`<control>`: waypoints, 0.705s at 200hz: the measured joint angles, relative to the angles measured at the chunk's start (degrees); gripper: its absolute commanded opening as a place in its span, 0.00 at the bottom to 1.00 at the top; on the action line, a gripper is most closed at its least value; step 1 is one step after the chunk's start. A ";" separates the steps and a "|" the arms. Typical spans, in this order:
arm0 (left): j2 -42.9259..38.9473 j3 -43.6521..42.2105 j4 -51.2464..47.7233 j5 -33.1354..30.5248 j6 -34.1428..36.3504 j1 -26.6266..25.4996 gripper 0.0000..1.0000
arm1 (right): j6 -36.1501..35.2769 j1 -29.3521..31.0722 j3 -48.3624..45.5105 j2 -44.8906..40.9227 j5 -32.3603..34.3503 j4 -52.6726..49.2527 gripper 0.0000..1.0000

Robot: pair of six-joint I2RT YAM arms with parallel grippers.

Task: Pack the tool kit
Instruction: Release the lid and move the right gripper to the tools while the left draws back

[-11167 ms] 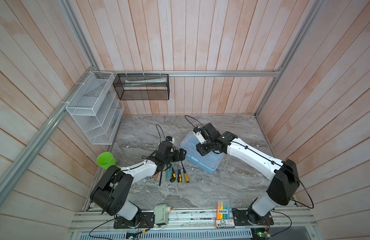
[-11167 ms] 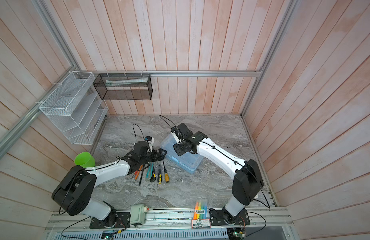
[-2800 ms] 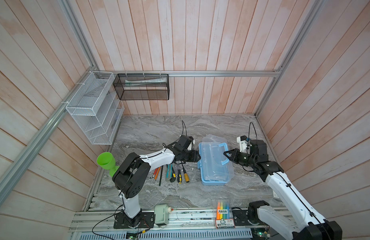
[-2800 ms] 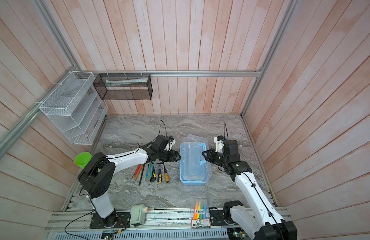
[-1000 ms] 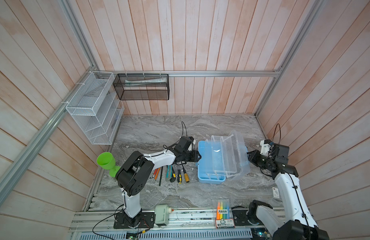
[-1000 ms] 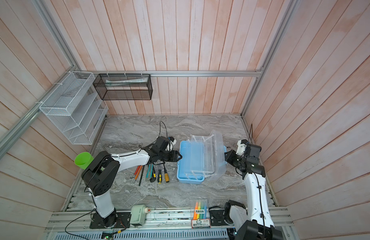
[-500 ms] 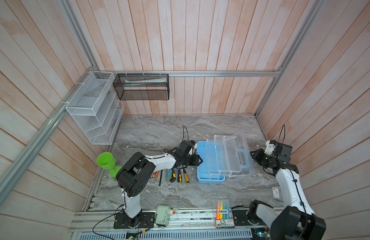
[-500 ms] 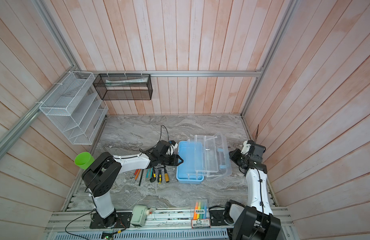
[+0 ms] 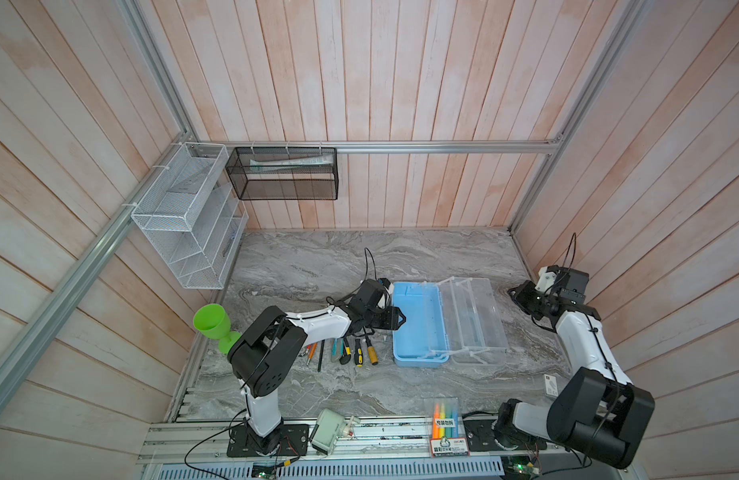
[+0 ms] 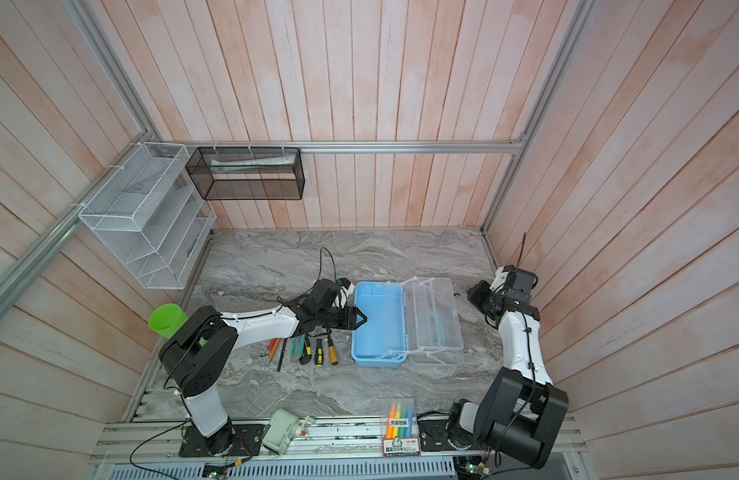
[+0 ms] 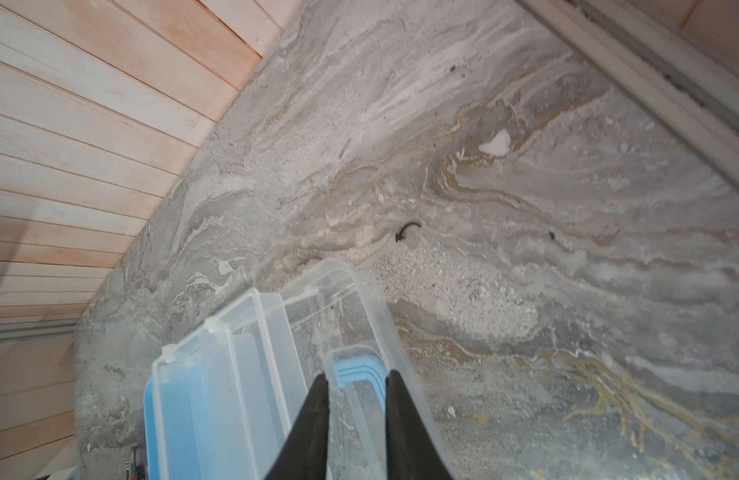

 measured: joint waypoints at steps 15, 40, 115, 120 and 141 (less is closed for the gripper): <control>-1.18 1.66 -1.14 -1.25 0.52 0.98 0.66 | -0.98 2.38 4.68 1.29 1.42 -1.18 0.24; -6.49 3.67 -4.31 -4.04 1.16 4.37 0.76 | -3.37 12.02 13.46 2.95 4.50 -4.44 0.25; -40.06 -14.25 -7.89 -25.66 6.12 14.14 0.98 | -1.42 53.94 19.56 2.21 17.62 -13.03 0.31; -41.66 -16.02 -8.37 -27.41 6.45 15.17 0.98 | -0.46 56.19 19.58 2.25 18.12 -13.31 0.31; -48.78 -23.26 -10.75 -33.42 7.02 18.60 1.00 | 3.06 67.01 20.17 3.58 22.62 -15.17 0.31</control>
